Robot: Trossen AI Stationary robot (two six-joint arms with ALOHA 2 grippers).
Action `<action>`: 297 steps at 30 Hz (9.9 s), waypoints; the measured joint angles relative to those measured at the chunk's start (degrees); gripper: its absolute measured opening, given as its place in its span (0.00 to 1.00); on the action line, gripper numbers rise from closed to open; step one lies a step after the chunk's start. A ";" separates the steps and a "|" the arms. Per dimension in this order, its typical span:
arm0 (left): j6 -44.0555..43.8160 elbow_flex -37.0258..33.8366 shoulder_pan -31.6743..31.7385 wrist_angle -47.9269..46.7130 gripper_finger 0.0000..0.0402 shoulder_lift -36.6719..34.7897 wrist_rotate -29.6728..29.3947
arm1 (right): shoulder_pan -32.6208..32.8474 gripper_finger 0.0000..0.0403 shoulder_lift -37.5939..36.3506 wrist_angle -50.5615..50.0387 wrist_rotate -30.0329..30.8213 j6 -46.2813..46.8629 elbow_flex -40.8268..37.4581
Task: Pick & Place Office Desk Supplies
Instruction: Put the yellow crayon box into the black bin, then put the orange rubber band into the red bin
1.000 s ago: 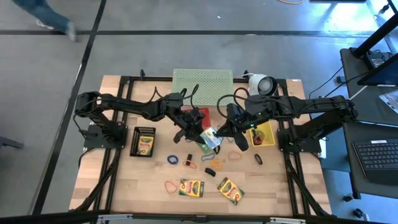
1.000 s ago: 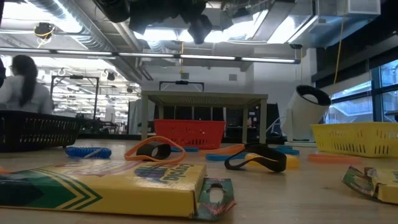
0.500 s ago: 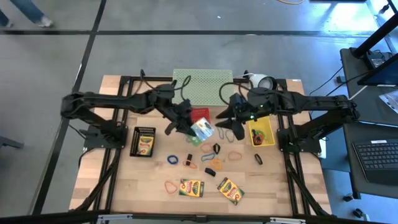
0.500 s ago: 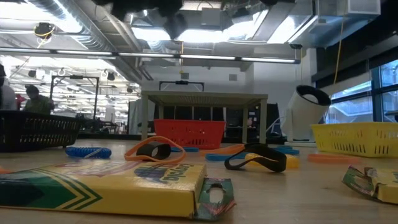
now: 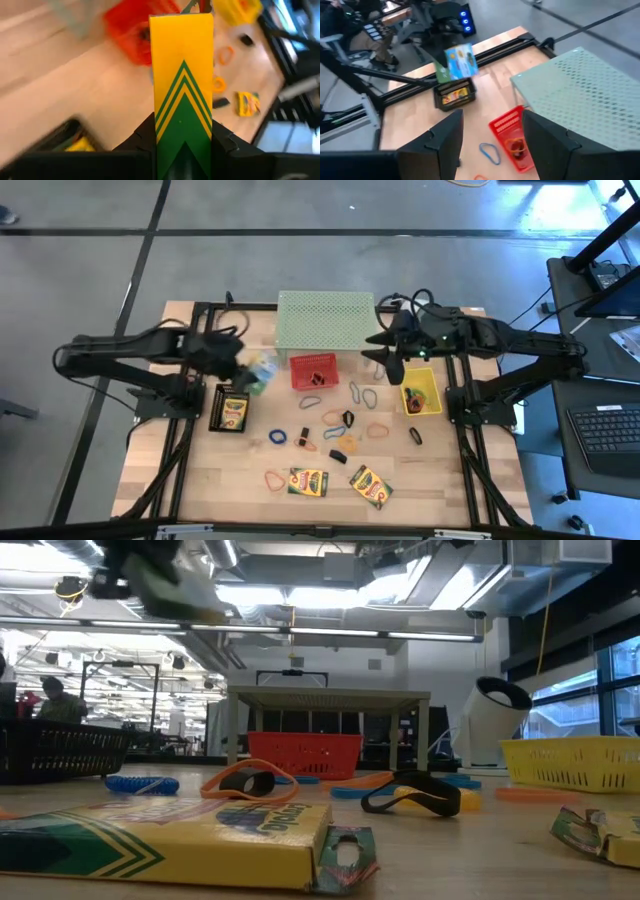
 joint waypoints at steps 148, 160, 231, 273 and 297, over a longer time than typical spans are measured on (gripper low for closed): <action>-18.87 -16.44 -19.23 -3.97 0.15 4.49 -9.89 | -1.64 0.51 -0.02 -1.38 -6.98 1.14 0.00; 11.49 -13.76 -13.46 24.68 0.14 15.77 1.05 | -1.66 0.51 -0.02 -0.72 -6.61 2.03 -0.02; -6.20 -5.40 -3.48 55.37 0.32 54.58 28.36 | -1.19 0.51 0.00 -0.02 -7.19 -3.20 -0.02; -3.50 -4.06 -3.33 52.43 0.01 53.99 26.18 | 0.00 0.51 0.00 -0.02 -8.71 -3.61 -0.02; 4.38 -3.19 -0.36 43.34 0.00 50.42 22.22 | 0.02 0.51 -0.01 1.70 -10.23 -3.26 -0.02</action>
